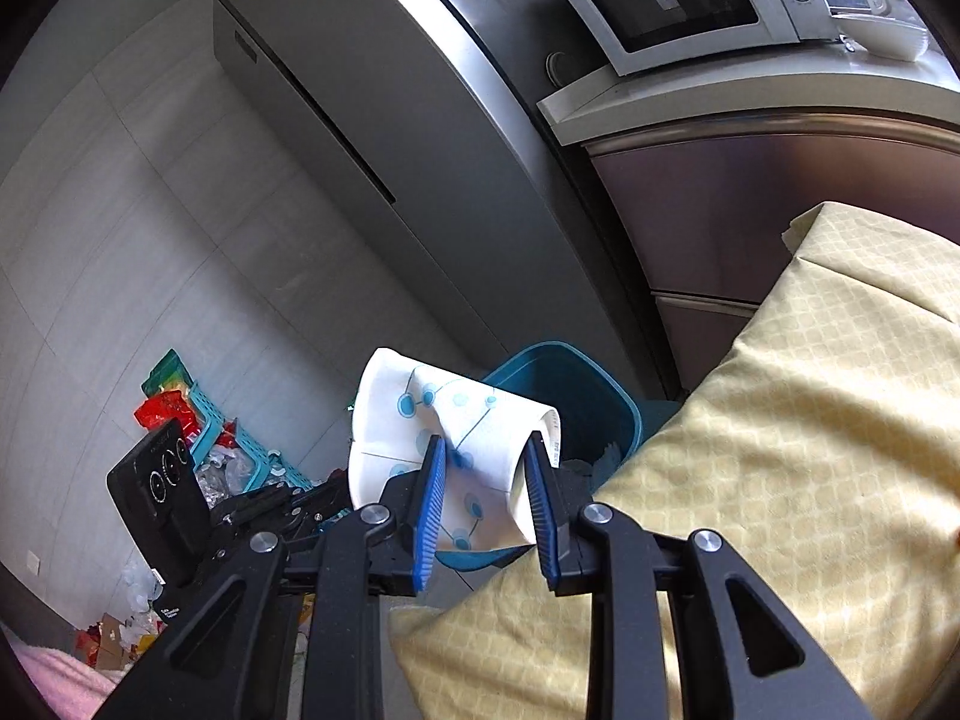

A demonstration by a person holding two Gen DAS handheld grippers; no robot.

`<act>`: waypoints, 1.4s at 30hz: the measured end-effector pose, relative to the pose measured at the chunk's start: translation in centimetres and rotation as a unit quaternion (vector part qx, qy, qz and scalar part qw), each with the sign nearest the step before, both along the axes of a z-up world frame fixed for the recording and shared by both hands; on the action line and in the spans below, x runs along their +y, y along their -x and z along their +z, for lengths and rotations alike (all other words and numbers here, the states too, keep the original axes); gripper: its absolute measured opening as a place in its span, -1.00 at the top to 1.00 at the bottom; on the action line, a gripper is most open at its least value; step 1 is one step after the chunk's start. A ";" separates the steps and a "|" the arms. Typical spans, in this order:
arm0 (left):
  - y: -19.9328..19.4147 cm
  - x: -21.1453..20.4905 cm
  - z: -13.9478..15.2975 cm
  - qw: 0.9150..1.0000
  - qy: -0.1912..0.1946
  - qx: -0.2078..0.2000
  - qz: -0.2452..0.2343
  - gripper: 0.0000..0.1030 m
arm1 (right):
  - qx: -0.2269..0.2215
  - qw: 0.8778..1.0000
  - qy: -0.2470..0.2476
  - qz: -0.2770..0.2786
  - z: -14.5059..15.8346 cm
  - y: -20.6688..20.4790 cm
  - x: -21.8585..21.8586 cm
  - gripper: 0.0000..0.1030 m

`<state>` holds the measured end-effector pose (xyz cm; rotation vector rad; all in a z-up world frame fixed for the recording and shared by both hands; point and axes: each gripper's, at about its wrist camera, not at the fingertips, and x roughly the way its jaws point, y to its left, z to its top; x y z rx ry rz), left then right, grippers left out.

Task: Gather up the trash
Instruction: 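Carry both held cups over the teal bin, then open both tools to drop the cups into the bin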

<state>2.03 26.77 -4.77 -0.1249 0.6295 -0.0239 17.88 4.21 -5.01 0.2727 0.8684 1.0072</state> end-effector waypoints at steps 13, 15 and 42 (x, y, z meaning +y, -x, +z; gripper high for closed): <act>-1.2 1.0 -1.6 1.000 0.005 0.020 0.021 0.96 | 0.018 0.999 0.030 0.004 -1.9 -1.7 4.0 0.52; -1.4 0.9 -1.8 0.999 0.005 0.023 0.023 0.96 | 0.020 0.999 0.036 0.002 -2.1 -2.0 4.4 0.52; -3.8 1.7 -5.0 0.996 0.032 0.064 0.044 0.95 | 0.034 0.993 0.116 -0.003 -5.5 -3.7 8.5 0.42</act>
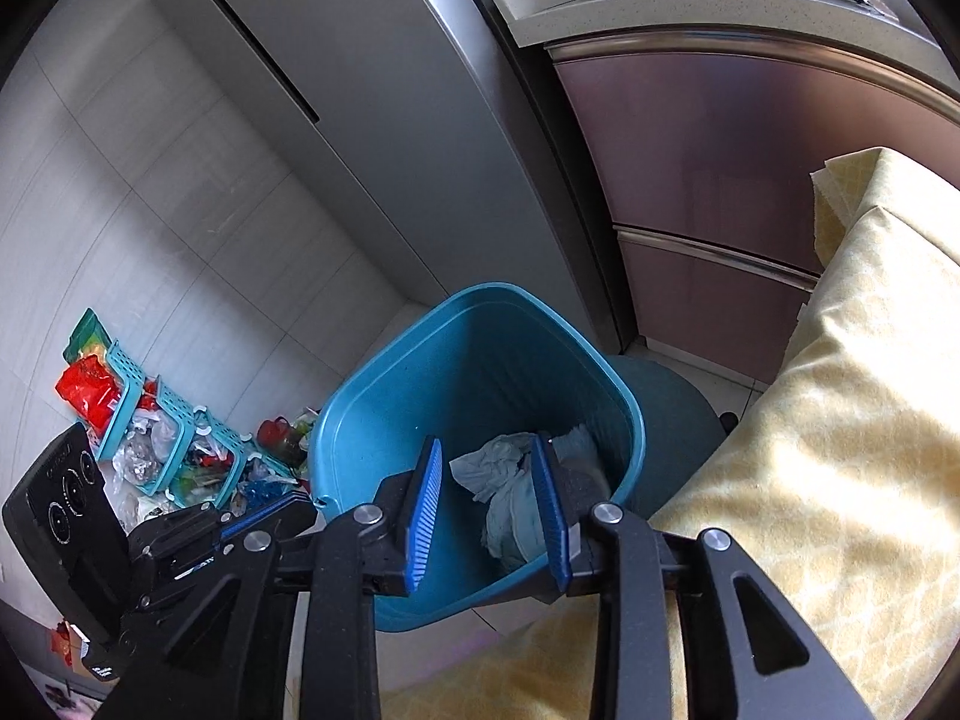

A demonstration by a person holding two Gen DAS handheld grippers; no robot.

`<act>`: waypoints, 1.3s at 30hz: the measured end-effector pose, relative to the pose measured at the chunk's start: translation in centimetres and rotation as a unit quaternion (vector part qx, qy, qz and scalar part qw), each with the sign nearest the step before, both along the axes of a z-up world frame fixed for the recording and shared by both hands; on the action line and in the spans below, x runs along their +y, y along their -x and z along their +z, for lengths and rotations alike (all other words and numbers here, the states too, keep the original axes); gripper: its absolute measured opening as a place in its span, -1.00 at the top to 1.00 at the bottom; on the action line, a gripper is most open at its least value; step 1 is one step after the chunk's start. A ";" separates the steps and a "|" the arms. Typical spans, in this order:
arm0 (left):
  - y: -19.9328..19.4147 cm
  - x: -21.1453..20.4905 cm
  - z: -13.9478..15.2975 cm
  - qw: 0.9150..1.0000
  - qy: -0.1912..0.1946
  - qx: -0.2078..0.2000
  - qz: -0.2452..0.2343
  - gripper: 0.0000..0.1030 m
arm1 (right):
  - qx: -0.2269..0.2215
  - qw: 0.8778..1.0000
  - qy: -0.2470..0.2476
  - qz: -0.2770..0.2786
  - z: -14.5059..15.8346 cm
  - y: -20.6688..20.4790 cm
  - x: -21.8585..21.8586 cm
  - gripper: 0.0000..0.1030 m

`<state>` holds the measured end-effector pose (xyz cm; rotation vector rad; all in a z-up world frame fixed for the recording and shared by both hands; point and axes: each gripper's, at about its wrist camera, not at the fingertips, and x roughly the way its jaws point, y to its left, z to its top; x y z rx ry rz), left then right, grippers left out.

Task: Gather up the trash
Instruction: 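Open both tools to drop the cups into the bin, then move both open tools back to the remaining cup and copper wrappers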

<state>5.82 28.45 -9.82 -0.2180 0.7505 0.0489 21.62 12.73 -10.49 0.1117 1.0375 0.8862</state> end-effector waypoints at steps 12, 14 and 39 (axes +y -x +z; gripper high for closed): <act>1.0 -1.2 1.3 1.000 0.005 -0.025 -0.013 0.78 | -0.015 1.000 -0.017 0.003 0.9 1.7 -2.7 0.37; 1.2 -1.8 1.7 0.999 0.005 -0.030 -0.020 0.71 | -0.025 0.999 -0.025 0.003 1.5 2.4 -3.5 0.35; 1.4 -18.6 5.2 0.970 0.029 -0.078 -0.230 0.26 | -0.119 0.979 -0.048 -0.159 5.6 11.9 -24.2 0.23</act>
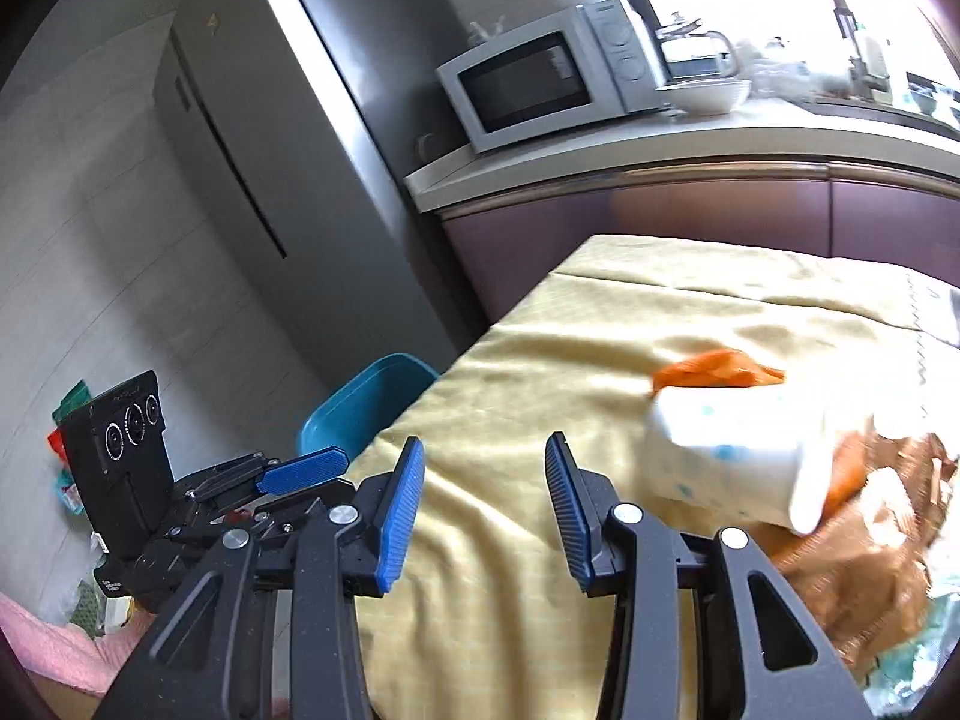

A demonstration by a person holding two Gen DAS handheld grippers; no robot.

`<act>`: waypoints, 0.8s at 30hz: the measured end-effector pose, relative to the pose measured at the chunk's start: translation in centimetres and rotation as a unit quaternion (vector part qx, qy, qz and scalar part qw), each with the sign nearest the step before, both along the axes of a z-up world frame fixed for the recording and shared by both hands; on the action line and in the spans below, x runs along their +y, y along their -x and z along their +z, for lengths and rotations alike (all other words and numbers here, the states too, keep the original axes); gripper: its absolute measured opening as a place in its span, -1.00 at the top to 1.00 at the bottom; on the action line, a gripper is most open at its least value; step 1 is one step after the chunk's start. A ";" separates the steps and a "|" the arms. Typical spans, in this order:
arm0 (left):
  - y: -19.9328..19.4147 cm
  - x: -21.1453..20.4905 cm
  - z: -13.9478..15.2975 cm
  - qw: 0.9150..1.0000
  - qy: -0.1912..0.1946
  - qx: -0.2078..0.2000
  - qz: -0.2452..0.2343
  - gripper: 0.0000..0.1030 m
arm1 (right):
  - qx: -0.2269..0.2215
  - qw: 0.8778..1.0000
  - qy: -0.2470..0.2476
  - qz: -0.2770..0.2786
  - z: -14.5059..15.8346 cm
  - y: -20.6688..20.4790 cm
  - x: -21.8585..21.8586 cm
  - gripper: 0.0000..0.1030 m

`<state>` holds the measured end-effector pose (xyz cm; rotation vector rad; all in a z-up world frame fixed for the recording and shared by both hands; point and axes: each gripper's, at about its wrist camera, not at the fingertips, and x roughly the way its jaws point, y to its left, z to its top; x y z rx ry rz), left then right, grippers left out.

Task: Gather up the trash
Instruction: 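Move both open tools back to the remaining cup and copper wrappers, then close the left tool on the white cup while the right tool grasps a copper wrapper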

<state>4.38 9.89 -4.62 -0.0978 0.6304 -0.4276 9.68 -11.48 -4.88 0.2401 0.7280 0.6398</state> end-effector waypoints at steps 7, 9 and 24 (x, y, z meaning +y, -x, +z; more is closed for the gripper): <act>-2.0 -5.3 -0.2 0.998 -0.006 0.003 -0.056 0.20 | 0.016 0.994 -0.002 -0.107 -1.3 1.6 -8.4 0.20; -2.7 -6.6 -0.2 0.998 -0.004 0.006 -0.069 0.18 | 0.020 0.991 0.000 -0.132 -1.8 1.6 -10.1 0.19; -7.8 -12.6 -0.4 0.992 0.015 0.044 -0.113 0.13 | 0.042 0.981 0.007 -0.191 -4.0 1.8 -15.2 -0.01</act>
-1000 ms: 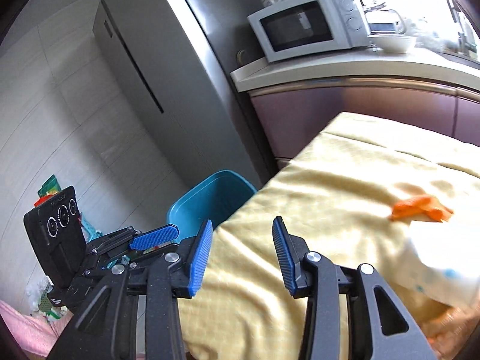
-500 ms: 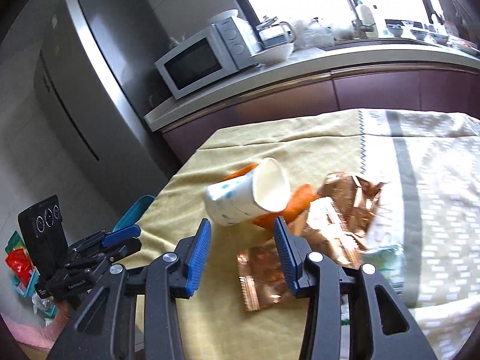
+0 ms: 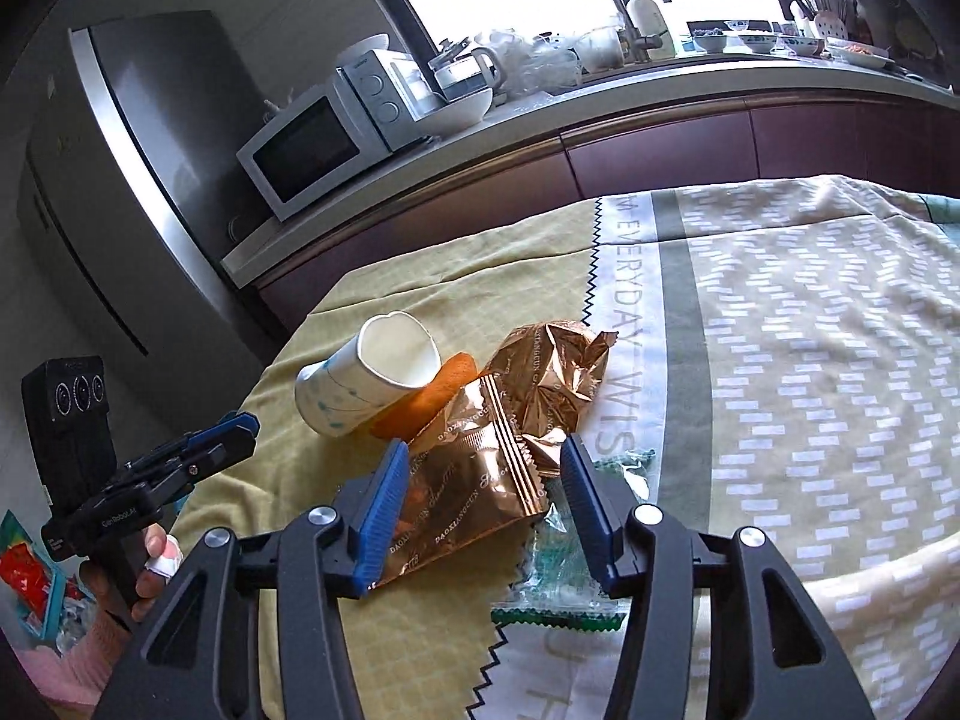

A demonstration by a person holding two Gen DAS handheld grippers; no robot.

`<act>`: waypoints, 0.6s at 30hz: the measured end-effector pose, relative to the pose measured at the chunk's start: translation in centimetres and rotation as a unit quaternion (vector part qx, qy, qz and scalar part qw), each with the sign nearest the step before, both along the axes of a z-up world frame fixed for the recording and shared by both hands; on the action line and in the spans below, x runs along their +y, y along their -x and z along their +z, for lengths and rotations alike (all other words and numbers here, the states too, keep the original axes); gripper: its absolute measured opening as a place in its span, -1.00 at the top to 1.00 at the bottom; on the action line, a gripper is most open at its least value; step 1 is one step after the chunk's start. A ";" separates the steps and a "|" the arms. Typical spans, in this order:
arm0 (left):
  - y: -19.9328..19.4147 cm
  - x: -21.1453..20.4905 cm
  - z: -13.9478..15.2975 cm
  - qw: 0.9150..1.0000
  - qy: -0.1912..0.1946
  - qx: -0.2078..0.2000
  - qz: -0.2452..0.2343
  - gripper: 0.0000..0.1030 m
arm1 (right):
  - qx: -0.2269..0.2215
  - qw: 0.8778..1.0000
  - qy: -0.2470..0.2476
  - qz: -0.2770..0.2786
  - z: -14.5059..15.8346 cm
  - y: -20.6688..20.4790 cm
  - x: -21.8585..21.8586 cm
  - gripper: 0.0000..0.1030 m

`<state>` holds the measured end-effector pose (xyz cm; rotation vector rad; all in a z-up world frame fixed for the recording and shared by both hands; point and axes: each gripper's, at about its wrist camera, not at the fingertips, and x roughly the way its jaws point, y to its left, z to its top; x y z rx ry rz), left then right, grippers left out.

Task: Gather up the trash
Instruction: 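Close the left tool on the white cup while the right tool grasps a copper wrapper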

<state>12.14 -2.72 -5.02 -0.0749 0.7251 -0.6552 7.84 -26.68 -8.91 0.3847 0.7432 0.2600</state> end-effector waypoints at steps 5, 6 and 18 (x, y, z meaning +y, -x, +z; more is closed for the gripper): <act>-1.8 -1.2 -0.4 1.000 -0.001 0.017 0.000 0.13 | 0.013 1.000 0.006 0.009 -0.7 -0.9 0.3 -0.11; -2.2 -1.4 -0.5 1.000 -0.003 0.021 0.001 0.13 | 0.013 1.000 0.007 0.011 -0.8 -1.0 0.3 -0.11; -4.5 -3.1 -1.6 0.998 0.015 0.059 -0.010 0.52 | 0.017 0.997 0.062 0.045 -0.7 -2.1 2.3 -0.21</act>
